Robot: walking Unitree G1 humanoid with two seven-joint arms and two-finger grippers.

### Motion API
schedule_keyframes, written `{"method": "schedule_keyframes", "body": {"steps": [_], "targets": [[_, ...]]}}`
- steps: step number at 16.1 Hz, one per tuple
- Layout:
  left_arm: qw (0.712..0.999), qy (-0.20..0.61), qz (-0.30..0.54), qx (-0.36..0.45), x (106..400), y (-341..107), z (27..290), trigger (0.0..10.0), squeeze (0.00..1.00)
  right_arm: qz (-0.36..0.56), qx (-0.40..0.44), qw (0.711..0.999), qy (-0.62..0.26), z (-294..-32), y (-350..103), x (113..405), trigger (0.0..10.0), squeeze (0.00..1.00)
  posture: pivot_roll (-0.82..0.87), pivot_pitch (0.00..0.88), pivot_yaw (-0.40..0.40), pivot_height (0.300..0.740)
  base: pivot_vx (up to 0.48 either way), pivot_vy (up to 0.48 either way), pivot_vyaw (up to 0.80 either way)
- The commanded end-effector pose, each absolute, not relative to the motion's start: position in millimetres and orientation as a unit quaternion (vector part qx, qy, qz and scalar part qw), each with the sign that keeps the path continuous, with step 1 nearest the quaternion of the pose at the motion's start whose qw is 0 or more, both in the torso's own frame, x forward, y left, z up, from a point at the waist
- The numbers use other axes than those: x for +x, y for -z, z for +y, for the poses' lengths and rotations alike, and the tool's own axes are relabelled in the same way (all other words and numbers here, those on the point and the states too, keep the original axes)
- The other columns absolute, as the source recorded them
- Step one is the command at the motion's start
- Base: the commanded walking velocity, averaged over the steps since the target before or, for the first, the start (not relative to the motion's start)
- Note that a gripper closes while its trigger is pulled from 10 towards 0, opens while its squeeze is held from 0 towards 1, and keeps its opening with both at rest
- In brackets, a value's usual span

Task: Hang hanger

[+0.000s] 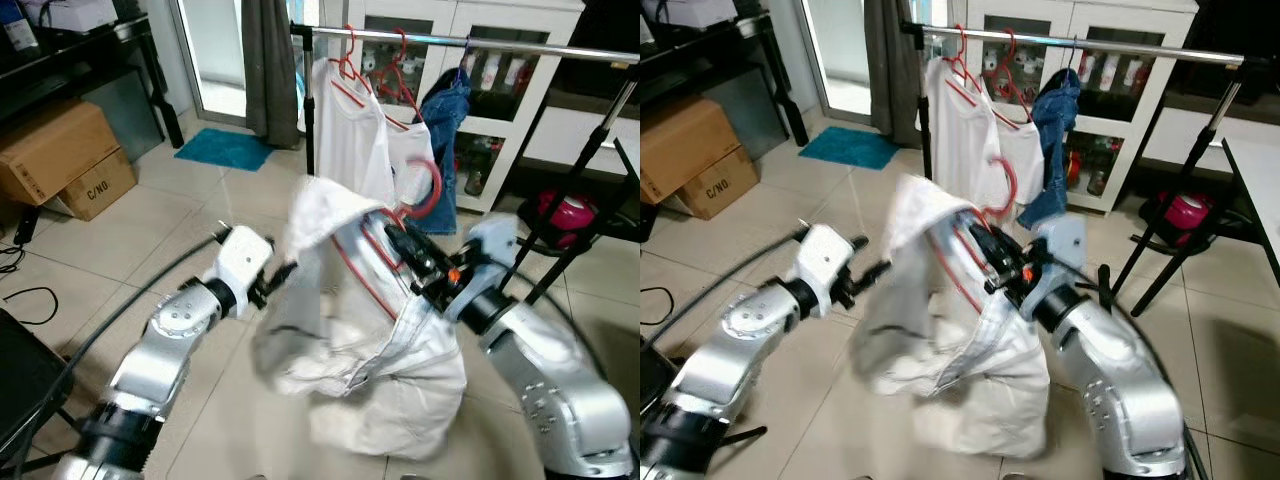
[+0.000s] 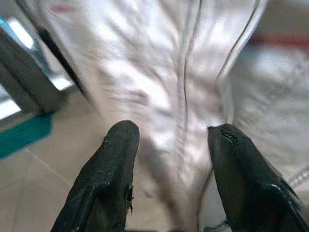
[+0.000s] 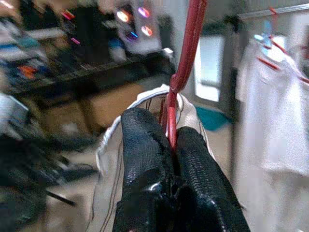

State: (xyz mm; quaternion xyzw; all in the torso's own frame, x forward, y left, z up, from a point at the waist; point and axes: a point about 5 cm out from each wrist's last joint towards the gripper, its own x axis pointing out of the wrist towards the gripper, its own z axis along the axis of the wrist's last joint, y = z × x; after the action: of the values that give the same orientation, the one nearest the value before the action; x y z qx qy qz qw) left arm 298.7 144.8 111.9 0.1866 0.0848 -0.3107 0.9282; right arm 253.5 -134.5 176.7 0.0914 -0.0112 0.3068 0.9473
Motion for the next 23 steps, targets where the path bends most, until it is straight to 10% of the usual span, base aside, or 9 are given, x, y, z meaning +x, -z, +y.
{"method": "schedule_keyframes", "body": {"steps": [1, 2, 3, 4, 23], "targets": [[0.921, 0.320, 0.091, 0.204, 302, -109, 145, 10.0, 0.00, -0.055, 0.099, 0.936, -0.332, -133, -198, 251, 0.0, 0.00, -0.14, 0.000, 0.043, 0.719, 0.000, 0.000, 0.00], [0.919, 0.321, 0.093, 0.209, 303, -107, 145, 10.0, 0.00, -0.057, 0.101, 0.934, -0.338, -132, -200, 250, 0.0, 0.00, -0.14, 0.000, 0.043, 0.719, 0.000, 0.000, 0.00], [0.917, 0.325, 0.095, 0.213, 308, -103, 145, 2.5, 0.00, -0.065, 0.114, 0.923, -0.361, -128, -206, 245, 0.0, 0.00, -0.15, 0.000, 0.048, 0.719, 0.000, 0.000, 0.00], [0.913, 0.338, 0.095, 0.209, 311, -99, 142, 0.0, 0.00, -0.070, 0.124, 0.915, -0.378, -125, -211, 242, 0.0, 0.00, -0.15, 0.000, 0.051, 0.719, 0.000, 0.000, 0.00], [0.944, 0.286, 0.041, 0.160, 327, -94, 143, 0.0, 0.00, -0.076, 0.140, 0.909, -0.385, -133, -218, 240, 0.0, 0.00, -0.18, 0.000, 0.062, 0.719, 0.000, 0.000, 0.00]]}}
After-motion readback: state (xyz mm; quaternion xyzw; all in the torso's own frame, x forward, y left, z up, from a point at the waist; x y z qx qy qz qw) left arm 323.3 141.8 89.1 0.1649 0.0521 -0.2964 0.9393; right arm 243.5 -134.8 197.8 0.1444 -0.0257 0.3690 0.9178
